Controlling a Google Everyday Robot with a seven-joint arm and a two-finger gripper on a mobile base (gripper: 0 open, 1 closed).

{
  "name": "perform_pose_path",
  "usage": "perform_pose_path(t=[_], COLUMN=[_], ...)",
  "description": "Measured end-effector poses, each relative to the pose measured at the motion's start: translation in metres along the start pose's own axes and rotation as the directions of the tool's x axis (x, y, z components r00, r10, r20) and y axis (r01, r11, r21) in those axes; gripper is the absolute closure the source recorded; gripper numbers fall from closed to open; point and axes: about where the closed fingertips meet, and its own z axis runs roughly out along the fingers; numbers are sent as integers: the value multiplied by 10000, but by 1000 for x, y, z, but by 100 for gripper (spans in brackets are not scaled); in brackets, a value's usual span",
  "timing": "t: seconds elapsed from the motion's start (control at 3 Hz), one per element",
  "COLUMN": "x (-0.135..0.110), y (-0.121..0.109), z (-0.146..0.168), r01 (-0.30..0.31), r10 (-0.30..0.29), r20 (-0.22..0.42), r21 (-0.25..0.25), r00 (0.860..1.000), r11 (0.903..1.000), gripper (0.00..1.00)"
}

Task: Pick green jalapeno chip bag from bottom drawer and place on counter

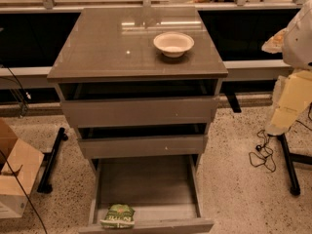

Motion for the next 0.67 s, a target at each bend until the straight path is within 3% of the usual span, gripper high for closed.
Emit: perform_pose_path(t=[0.33,0.67], x=[0,-22], y=[0,12], z=[0,17], r01=[0,358], r10=[0,-346], r20=[1,728], r21=[0,-152], r00=[10000,9967], r11=[10000,9992], gripper=[0,0])
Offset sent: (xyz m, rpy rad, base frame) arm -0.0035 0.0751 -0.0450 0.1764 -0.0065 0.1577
